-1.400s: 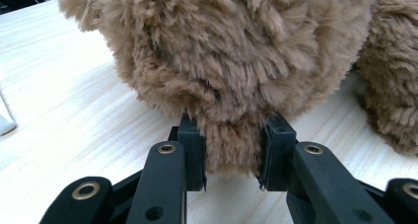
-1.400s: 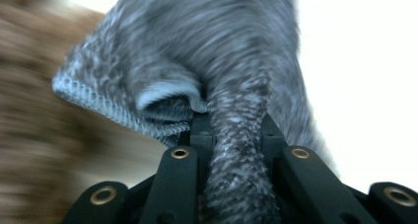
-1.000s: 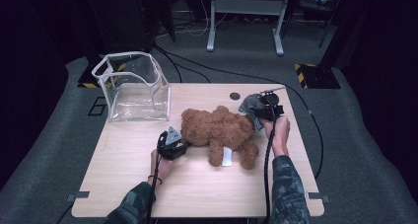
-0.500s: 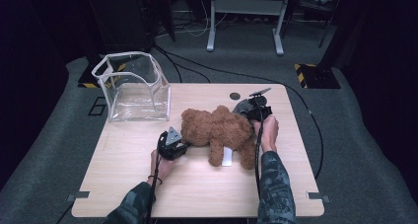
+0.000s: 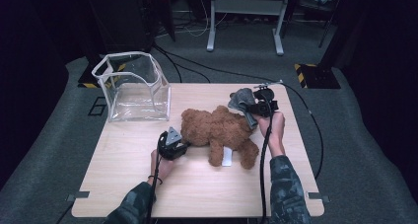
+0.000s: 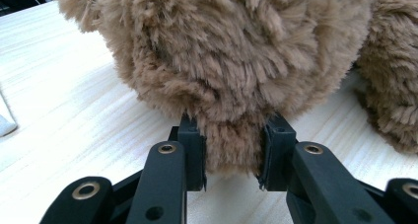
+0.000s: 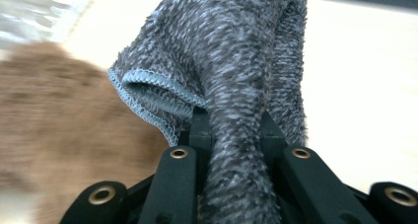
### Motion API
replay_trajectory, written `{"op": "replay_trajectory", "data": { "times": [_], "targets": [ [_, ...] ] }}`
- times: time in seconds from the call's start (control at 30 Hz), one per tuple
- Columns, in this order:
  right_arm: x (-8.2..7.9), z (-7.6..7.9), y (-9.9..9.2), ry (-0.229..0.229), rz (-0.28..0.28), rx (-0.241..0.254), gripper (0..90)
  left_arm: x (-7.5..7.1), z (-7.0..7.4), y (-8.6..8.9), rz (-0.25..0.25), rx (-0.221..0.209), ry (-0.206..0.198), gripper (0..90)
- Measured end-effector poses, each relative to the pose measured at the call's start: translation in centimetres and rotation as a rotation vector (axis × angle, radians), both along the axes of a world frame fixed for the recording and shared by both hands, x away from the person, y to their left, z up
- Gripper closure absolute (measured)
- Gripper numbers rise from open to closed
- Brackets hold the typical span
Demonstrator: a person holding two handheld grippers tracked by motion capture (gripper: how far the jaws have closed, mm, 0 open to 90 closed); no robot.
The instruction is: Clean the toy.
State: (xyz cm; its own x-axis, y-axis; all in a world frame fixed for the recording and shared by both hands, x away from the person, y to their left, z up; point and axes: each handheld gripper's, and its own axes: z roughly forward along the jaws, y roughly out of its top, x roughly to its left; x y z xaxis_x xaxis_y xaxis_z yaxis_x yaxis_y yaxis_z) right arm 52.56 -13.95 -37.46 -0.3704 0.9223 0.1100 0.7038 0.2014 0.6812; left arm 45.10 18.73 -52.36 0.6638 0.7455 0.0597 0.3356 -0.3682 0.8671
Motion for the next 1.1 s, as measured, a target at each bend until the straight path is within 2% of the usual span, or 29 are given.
{"op": "replay_trajectory", "data": {
  "times": [0.07, 0.17, 0.2, 0.27, 0.37, 0.4, 0.5, 0.57, 0.7, 0.77, 0.8, 0.87, 0.93, 1.03, 1.1],
  "targets": [
    [-0.8, 0.8, 1.9, -0.011, 0.068, 0.011, 75.8, 0.0, 0.0, 0.0, 0.0, 0.0, -0.001, 69.2],
    [-1.6, 1.3, 4.5, -0.027, 0.157, 0.014, 75.6, 0.0, 0.0, 0.0, -0.003, 0.002, 0.004, 69.2],
    [-1.8, 1.2, 5.6, -0.037, 0.188, 0.011, 75.6, -0.1, 0.0, 0.0, -0.003, -0.002, 0.007, 69.2],
    [-2.4, 1.0, 7.8, -0.027, 0.241, 0.004, 75.5, -0.1, 0.0, 0.0, -0.003, 0.0, 0.008, 69.2],
    [-3.0, 0.2, 10.8, -0.032, 0.297, -0.015, 75.4, -0.1, 0.0, 0.0, -0.002, -0.001, 0.007, 69.2],
    [-3.1, -0.2, 11.9, -0.029, 0.334, -0.029, 75.3, 0.0, 0.0, 0.0, -0.001, 0.001, 0.005, 69.2],
    [-3.2, -1.4, 14.3, -0.03, 0.367, -0.067, 75.3, 0.0, 0.0, 0.0, -0.003, 0.003, 0.006, 69.3],
    [-3.2, -2.1, 15.0, -0.034, 0.365, -0.107, 75.5, 0.0, 0.0, 0.0, 0.002, 0.008, 0.005, 69.4],
    [-3.2, -2.4, 14.5, -0.043, 0.351, -0.116, 75.7, 0.0, 0.0, 0.0, 0.003, 0.003, 0.002, 69.5],
    [-3.3, -2.5, 13.9, -0.051, 0.337, -0.168, 75.8, 0.0, 0.0, 0.0, 0.003, 0.003, 0.003, 69.5],
    [-3.3, -2.6, 13.5, -0.042, 0.329, -0.166, 75.8, 0.0, 0.0, 0.0, 0.002, 0.003, 0.003, 69.5],
    [-3.3, -2.8, 12.6, -0.043, 0.303, -0.196, 75.9, 0.0, 0.0, 0.0, 0.002, 0.003, 0.003, 69.5],
    [-3.2, -3.1, 11.4, -0.02, 0.278, -0.179, 76.1, 0.0, 0.0, 0.0, 0.0, 0.004, 0.0, 69.5],
    [-3.3, -3.3, 9.9, -0.016, 0.252, -0.184, 76.2, 0.0, 0.0, -0.1, 0.0, 0.0, -0.008, 69.5],
    [-3.5, -3.3, 9.0, -0.023, 0.236, -0.205, 76.2, 0.0, 0.0, 0.0, -0.002, 0.004, -0.004, 69.5]
  ]
}}
